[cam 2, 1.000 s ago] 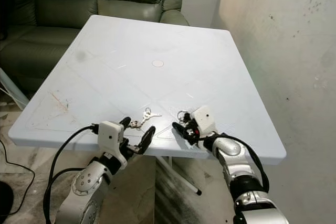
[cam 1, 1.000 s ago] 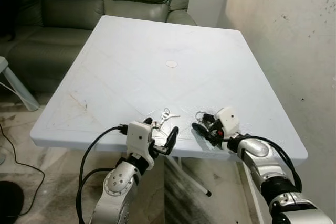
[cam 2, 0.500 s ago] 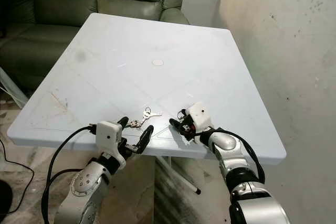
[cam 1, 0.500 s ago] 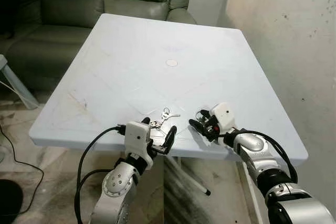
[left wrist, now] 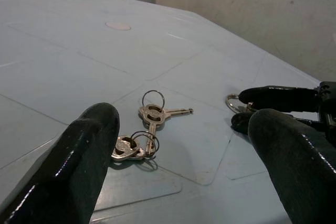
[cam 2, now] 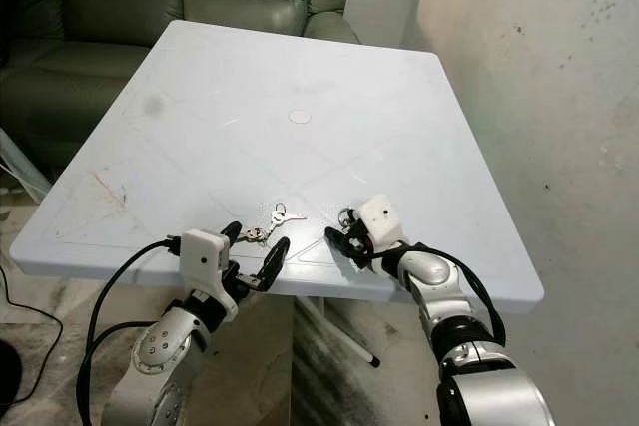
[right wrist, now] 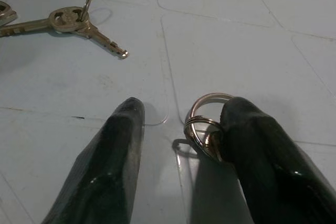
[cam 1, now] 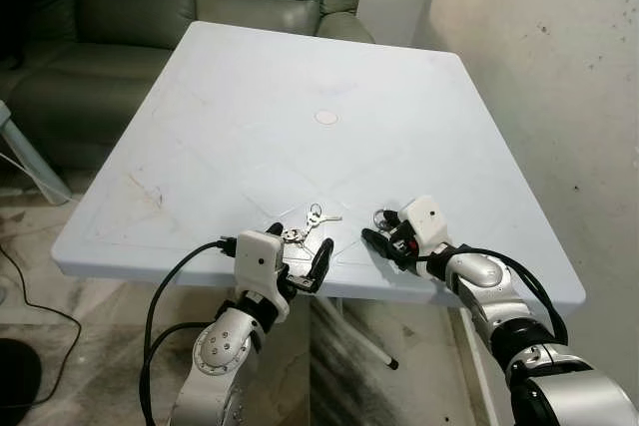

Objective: Hang keys on a hook

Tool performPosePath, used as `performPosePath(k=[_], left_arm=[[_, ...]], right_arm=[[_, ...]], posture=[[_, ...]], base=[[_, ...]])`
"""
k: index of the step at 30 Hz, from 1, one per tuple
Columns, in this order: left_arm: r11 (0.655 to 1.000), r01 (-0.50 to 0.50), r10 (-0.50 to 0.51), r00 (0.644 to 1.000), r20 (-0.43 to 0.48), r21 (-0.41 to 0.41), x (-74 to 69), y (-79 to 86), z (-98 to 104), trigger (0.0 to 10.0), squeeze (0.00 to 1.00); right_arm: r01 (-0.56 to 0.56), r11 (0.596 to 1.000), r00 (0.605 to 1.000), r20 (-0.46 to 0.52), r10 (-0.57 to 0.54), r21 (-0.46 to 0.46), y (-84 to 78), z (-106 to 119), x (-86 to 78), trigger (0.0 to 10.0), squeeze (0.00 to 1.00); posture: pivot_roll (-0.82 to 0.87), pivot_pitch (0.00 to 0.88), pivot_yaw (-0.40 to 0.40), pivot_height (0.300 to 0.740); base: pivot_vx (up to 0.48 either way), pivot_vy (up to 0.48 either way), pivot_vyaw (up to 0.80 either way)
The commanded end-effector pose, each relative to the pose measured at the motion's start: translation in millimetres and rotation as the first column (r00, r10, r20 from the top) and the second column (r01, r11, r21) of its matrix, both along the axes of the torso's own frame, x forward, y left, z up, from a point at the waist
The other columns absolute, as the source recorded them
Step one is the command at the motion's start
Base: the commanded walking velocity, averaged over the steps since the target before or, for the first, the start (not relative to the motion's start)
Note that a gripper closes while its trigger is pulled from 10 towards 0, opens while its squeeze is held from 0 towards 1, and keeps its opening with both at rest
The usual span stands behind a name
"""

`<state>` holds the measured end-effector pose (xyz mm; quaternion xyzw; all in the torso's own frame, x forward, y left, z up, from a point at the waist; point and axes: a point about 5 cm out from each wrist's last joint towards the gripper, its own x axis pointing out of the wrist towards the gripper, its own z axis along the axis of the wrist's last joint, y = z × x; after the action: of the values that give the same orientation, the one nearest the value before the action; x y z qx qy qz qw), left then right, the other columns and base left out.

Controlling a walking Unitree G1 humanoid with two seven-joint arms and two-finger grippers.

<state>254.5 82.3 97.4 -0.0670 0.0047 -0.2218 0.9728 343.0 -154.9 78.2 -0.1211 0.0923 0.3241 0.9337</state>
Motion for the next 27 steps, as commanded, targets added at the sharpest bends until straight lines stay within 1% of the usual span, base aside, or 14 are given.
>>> performPosePath(k=[1, 16, 27], left_arm=[[1.0, -0.003, 0.003, 1.0, 0.003, -0.01, -0.4, -1.9, 3.2, 10.0, 0.0], [1.0, -0.003, 0.003, 1.0, 0.002, -0.009, -0.5, -1.2, 3.1, 10.0, 0.0], [1.0, -0.003, 0.003, 1.0, 0.0, -0.012, -1.3, -1.1, 2.9, 10.0, 0.0]], right_arm=[[0.011, 1.0, 1.0, -0.01, -0.012, -0.024, -6.9, -0.9, 0.2, 0.0, 0.0], [0.033, 0.999, 0.999, -0.003, -0.033, -0.031, -12.3, 0.0, 0.9, 0.0, 0.0], [0.043, 0.999, 0.999, -0.003, -0.043, -0.021, -11.8, -0.2, 1.1, 0.0, 0.0]], posture=[[0.1, 0.11, -0.109, 0.74], [0.1, 0.109, -0.107, 0.74], [0.1, 0.108, -0.105, 0.74]], base=[[0.0, 0.0, 0.0], [0.0, 0.0, 0.0], [0.0, 0.0, 0.0]])
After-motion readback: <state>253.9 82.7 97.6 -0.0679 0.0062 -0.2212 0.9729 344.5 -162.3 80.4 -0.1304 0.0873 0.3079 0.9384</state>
